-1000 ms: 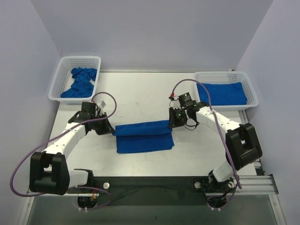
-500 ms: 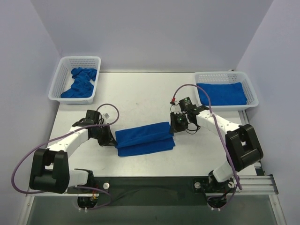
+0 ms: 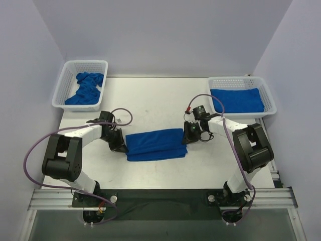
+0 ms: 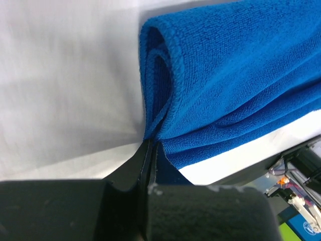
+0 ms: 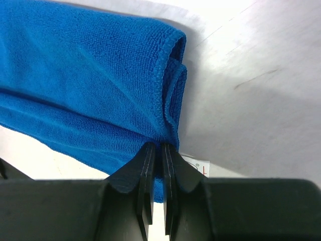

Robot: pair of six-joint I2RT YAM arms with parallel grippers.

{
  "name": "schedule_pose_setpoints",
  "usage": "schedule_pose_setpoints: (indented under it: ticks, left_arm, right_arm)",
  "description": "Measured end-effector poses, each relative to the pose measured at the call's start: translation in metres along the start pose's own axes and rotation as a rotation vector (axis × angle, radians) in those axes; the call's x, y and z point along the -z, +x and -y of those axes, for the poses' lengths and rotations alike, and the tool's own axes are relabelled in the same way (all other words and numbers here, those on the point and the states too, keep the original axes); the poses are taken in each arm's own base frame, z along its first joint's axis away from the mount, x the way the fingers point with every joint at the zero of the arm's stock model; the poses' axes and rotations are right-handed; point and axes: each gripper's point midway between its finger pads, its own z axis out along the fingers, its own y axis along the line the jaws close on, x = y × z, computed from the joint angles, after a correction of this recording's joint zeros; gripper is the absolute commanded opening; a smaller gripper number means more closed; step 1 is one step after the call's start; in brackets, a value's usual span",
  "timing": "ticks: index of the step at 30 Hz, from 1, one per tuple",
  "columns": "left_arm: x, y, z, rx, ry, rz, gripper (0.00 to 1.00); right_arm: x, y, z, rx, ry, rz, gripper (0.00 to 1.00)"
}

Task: Fold and stack the towels
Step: Fold the towel

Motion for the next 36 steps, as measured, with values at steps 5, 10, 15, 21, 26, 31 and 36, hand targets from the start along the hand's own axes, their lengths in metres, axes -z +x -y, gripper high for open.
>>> schedule_pose_setpoints:
  ticks: [5, 10, 15, 21, 26, 31, 36]
  left_arm:
    - [-0.008, -0.044, 0.013, -0.025, -0.008, 0.034, 0.00]
    - [-0.005, -0.071, 0.023, -0.065, -0.002, 0.100, 0.00]
    - [0.006, -0.076, 0.027, -0.097, -0.003, 0.143, 0.00]
    - [0.032, -0.084, 0.040, -0.155, 0.020, 0.237, 0.00]
    - [0.039, -0.087, 0.043, -0.166, 0.019, 0.255, 0.00]
    - [0.040, -0.085, 0.042, -0.167, 0.015, 0.250, 0.00]
    - [0.032, -0.076, 0.034, -0.163, 0.002, 0.219, 0.00]
  right_arm:
    - [-0.001, -0.025, 0.010, -0.057, 0.002, 0.042, 0.00]
    - [0.001, -0.042, 0.014, -0.056, 0.020, 0.080, 0.00]
    - [0.007, -0.043, 0.014, -0.049, 0.036, 0.094, 0.00]
    - [0.029, -0.052, 0.003, -0.010, 0.033, 0.156, 0.00]
    - [0.038, -0.053, -0.002, 0.007, 0.032, 0.172, 0.00]
    - [0.039, -0.049, -0.004, 0.013, 0.033, 0.160, 0.00]
    - [0.035, -0.043, -0.004, 0.017, 0.036, 0.139, 0.02]
